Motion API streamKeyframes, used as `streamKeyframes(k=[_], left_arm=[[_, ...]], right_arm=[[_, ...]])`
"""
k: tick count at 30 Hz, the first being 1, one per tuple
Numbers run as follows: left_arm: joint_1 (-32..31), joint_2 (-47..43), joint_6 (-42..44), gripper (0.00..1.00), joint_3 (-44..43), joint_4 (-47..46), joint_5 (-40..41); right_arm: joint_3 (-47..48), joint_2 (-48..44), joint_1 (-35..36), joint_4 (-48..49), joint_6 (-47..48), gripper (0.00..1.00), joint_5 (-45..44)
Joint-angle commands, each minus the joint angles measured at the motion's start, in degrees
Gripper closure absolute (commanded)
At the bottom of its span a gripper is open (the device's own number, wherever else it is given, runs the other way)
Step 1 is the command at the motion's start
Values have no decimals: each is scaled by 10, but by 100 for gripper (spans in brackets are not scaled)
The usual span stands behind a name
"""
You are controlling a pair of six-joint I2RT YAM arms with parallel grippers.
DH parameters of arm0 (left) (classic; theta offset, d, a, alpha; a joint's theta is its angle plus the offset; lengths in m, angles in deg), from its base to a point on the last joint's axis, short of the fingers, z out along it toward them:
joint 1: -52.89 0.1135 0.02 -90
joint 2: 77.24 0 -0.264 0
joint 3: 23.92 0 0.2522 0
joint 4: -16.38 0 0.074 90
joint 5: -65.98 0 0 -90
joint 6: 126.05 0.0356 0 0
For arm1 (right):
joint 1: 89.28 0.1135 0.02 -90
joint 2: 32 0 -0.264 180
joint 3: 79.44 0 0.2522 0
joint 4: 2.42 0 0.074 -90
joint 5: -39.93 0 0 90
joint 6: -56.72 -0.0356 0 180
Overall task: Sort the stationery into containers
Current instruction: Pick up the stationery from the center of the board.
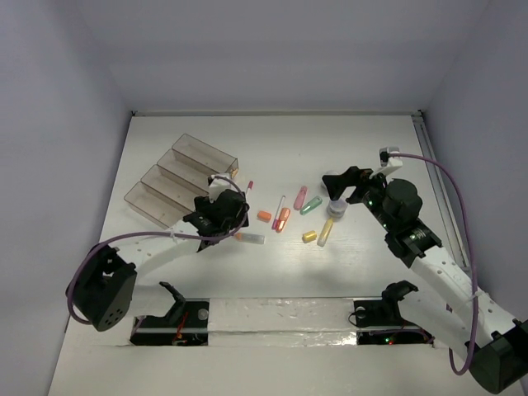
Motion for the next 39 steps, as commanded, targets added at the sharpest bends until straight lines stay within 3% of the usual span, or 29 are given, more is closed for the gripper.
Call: streamKeyframes(k=[1, 12, 15, 17, 21, 23, 28, 34, 39], left_arm=[[-2, 22, 10, 10, -24, -25, 33], [-2, 86, 25, 12, -39, -66, 61], [-2, 96, 25, 19, -46, -68, 72], [-2, 99, 26, 34, -48, -71, 74], [-2, 100, 23, 44, -46, -69, 73], [-2, 92, 22, 56, -45, -65, 71], [-2, 31, 28, 68, -74, -36, 71], [29, -27, 65, 71, -181, -34, 58], [119, 26, 98, 70, -269, -63, 8]], right_arm=[[7, -4, 3, 24, 2, 0, 6], [7, 4, 3, 28, 0, 0, 11], [7, 6, 3, 28, -1, 0, 10], [7, 9, 3, 30, -1, 0, 28], [8, 10, 3, 29, -1, 1, 31], [7, 10, 3, 30, -1, 1, 32], [7, 12, 3, 31, -3, 1, 36], [4, 17, 3, 38, -12, 1, 41], [10, 11, 3, 29, -14, 0, 56]])
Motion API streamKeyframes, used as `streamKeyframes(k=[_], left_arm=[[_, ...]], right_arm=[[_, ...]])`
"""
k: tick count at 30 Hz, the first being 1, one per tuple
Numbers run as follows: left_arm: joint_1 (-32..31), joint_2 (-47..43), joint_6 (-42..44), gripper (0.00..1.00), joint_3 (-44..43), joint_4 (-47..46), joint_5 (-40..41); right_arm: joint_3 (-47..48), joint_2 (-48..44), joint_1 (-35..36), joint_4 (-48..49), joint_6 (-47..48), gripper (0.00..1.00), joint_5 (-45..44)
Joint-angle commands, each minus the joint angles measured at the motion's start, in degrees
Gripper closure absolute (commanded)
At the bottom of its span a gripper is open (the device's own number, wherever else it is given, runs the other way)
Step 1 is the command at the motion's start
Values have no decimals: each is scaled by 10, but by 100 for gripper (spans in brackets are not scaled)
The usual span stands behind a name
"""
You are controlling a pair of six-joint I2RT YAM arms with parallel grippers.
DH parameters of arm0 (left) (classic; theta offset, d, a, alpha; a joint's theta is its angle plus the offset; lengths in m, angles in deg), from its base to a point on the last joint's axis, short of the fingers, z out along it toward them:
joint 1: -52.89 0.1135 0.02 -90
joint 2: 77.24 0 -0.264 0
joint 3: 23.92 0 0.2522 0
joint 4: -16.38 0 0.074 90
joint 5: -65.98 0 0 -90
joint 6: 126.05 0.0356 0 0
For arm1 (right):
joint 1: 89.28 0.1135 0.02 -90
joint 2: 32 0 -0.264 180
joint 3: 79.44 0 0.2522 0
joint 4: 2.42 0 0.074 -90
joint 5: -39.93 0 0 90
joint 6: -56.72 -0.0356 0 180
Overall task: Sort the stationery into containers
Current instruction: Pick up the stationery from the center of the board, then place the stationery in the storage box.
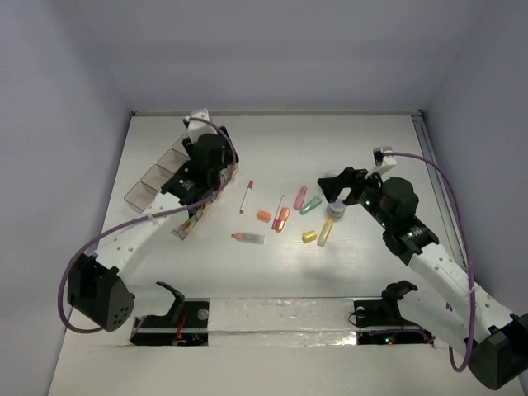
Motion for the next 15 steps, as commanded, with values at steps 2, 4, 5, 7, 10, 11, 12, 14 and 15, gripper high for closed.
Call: streamKeyframes(k=[2, 4, 5, 7, 10, 11, 12, 14, 15], left_arm=[[99, 65, 35, 70, -79, -38, -52], [125, 119, 39, 69, -123, -50, -52], [135, 140, 44, 69, -142, -46, -54], [164, 203, 49, 69, -180, -29, -55], [204, 264, 59, 69, -236, -14, -63], [212, 274, 60, 70, -254, -13, -64], [221, 285, 61, 70, -260, -16, -67], [242, 313, 63, 71, -280, -13, -70], [242, 321, 68, 71, -283, -14, -70]], right_arm=[[8, -17, 3, 28, -4, 1, 18], [7, -19, 3, 28, -5, 1, 17], [8, -18, 3, 27, -5, 1, 19], [8, -17, 3, 29, -6, 1, 25], [8, -17, 3, 29, -8, 1, 29], [7, -17, 3, 28, -9, 1, 29], [7, -18, 3, 29, -9, 1, 29], [6, -18, 3, 30, -10, 1, 32], [6, -18, 3, 30, -10, 1, 33]])
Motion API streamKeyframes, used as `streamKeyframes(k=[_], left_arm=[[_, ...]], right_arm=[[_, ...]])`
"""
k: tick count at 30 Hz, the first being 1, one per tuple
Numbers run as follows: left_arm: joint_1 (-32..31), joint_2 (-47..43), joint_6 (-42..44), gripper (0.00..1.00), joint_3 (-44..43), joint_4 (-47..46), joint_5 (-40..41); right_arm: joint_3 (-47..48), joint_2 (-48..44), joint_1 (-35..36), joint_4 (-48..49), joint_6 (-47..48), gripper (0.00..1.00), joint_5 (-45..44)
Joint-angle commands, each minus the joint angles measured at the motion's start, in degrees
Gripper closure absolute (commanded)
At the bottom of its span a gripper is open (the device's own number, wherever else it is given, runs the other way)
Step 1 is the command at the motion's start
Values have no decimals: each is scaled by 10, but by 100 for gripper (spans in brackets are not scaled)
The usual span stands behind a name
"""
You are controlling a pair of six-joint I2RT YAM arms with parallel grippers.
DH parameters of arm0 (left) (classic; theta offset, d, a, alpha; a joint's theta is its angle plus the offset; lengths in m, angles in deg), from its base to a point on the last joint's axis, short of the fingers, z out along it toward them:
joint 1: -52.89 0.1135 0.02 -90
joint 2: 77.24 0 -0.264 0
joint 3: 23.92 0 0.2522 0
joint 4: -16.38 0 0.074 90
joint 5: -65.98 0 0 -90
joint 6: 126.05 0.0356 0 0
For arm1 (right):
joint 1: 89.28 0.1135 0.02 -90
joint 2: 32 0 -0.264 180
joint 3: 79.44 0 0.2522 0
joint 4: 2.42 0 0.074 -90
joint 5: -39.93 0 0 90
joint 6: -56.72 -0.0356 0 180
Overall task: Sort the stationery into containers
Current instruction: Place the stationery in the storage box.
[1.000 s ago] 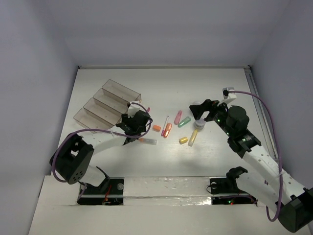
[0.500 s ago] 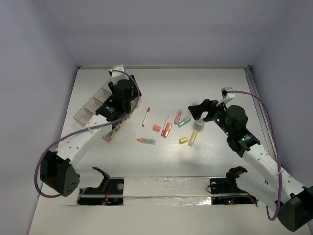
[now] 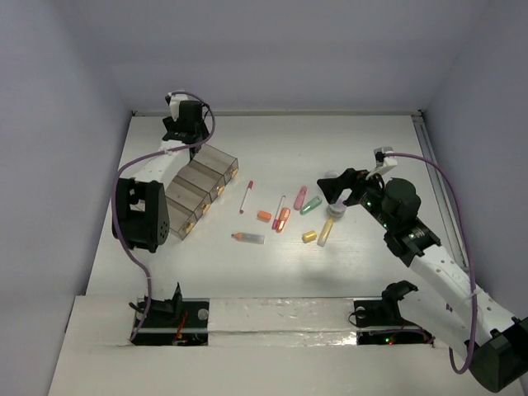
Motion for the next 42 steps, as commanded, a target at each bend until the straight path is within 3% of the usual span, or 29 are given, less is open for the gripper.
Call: streamKeyframes(k=[1, 25, 28, 30, 37, 42], left_arm=[[21, 0, 21, 71, -48, -12, 4], [38, 108, 60, 69, -93, -45, 2], [38, 117, 62, 63, -91, -45, 7], [38, 120, 63, 54, -92, -42, 13], [38, 129, 69, 42, -98, -39, 20], [38, 113, 67, 21, -101, -38, 15]], right_arm=[[6, -6, 3, 30, -6, 1, 10], [6, 7, 3, 34, -7, 1, 16], [6, 7, 3, 34, -6, 1, 18], [7, 6, 3, 32, -6, 1, 17], [7, 0, 3, 29, -3, 1, 12], [8, -2, 3, 27, -2, 1, 11]])
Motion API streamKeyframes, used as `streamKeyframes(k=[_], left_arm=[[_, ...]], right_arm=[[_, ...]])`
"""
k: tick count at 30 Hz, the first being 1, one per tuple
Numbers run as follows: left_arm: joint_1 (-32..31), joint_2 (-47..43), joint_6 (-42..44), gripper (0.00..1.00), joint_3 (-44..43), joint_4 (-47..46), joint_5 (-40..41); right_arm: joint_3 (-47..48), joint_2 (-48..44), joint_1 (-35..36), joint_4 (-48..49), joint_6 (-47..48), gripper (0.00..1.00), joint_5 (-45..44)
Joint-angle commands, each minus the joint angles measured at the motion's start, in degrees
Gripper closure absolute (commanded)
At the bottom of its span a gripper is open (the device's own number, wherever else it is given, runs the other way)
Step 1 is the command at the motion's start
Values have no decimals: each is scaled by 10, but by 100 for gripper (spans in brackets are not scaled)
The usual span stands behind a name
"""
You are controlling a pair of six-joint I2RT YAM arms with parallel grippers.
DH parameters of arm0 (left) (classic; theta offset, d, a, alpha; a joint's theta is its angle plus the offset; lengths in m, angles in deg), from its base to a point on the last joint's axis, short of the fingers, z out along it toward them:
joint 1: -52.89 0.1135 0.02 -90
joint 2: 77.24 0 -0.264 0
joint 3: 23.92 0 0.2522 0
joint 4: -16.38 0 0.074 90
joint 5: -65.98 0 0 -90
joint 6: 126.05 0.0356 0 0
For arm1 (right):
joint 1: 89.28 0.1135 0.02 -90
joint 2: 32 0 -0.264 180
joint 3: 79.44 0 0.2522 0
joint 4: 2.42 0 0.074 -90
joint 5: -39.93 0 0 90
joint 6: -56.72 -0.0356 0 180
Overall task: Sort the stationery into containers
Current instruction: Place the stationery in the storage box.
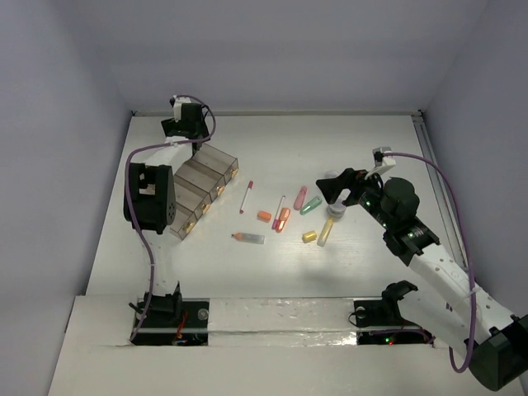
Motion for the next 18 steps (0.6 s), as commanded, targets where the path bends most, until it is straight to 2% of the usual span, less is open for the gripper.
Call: streamKeyframes(k=[1, 4, 8, 11, 12, 16, 18], left_arm=[[3, -38, 1, 21, -30, -20, 5], [3, -69, -2, 20, -30, -21, 0], [-42, -112, -4, 23, -33, -27, -7], [-124, -127, -4, 23, -43, -24, -22], [-173, -127, -3, 23, -45, -24, -24], [-279, -100, -22, 22, -62, -21, -80], [-313, -69, -38, 22, -87, -20, -110]], right_arm=[[8, -9, 3, 25, 4, 1, -4], [8, -11, 3, 24, 6, 1, -8], [6, -17, 3, 23, 7, 1, -24], [4, -34, 3, 17, 7, 0, -55], [3, -48, 3, 15, 7, 0, -59], [-9, -105, 3, 4, 7, 0, -122], [-12, -133, 3, 1, 8, 0, -156]])
